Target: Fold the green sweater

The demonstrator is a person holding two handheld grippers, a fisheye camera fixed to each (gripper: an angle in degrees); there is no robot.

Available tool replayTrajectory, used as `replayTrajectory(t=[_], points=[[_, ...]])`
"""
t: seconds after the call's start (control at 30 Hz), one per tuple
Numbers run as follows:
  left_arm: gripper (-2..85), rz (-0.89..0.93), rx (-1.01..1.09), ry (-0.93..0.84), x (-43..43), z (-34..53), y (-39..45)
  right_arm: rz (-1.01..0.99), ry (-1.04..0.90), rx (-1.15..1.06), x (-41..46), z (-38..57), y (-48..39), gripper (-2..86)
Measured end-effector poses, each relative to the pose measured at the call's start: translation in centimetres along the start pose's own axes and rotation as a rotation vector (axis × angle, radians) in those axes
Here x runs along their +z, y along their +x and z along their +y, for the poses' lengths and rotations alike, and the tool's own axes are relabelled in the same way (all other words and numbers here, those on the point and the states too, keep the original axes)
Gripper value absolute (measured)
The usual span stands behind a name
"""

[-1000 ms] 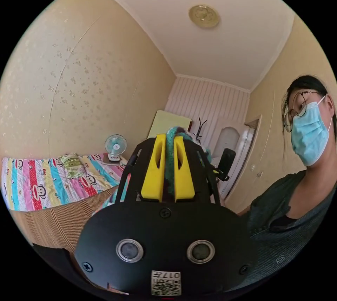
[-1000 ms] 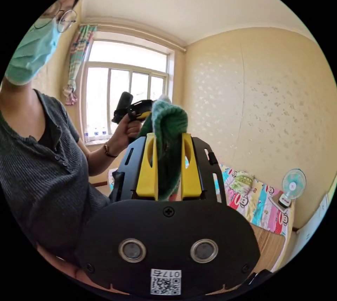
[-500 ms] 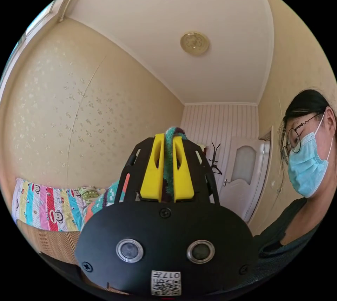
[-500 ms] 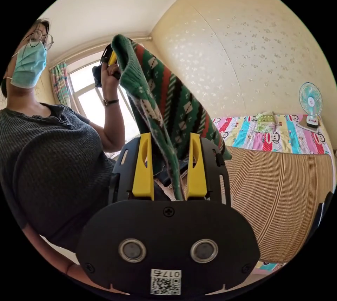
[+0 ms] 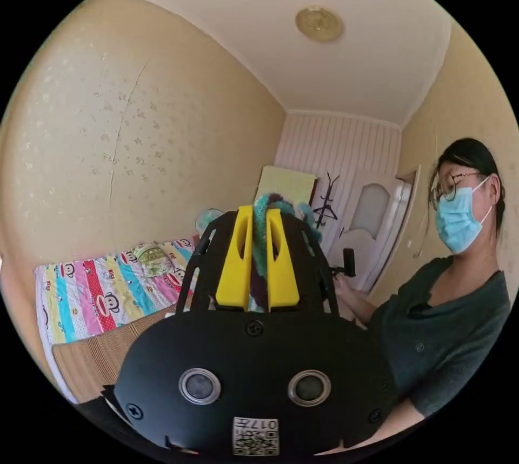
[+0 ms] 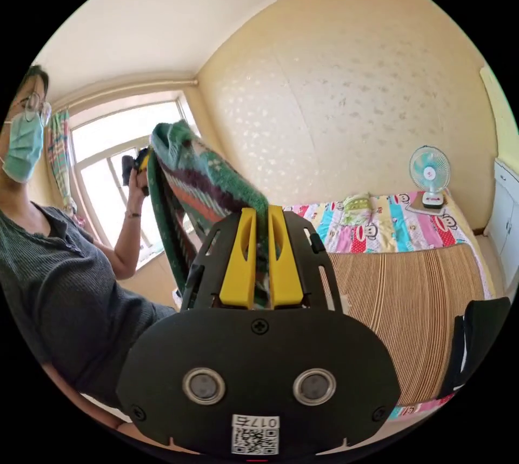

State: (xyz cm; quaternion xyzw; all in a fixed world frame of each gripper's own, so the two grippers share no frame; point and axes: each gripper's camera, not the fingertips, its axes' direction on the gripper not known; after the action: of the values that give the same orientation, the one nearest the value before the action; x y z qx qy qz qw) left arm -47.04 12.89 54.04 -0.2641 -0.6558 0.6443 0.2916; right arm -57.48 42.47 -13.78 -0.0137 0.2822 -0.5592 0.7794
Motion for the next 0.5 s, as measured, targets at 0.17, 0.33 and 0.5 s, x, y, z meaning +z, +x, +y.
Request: replayTrajectory(t=[0.17, 0.33, 0.5], points=[[4.1, 0.227, -0.091, -0.221, 2.0, 9.1, -7.2, 0.141, 0.021, 0.019, -3.5, -2.2, -0.8, 3.7], [4.0, 0.353, -0.207, -0.143, 2.0, 15.3, -8.1, 0.003, 0.175, 0.066, -7.9, -3.4, -0.6, 3.7], [4.0, 0.361, -0.217, -0.075, 5.0, 9.4, -11.4, 0.006, 0.213, 0.201, -7.7, -12.5, 0.8, 3.7]])
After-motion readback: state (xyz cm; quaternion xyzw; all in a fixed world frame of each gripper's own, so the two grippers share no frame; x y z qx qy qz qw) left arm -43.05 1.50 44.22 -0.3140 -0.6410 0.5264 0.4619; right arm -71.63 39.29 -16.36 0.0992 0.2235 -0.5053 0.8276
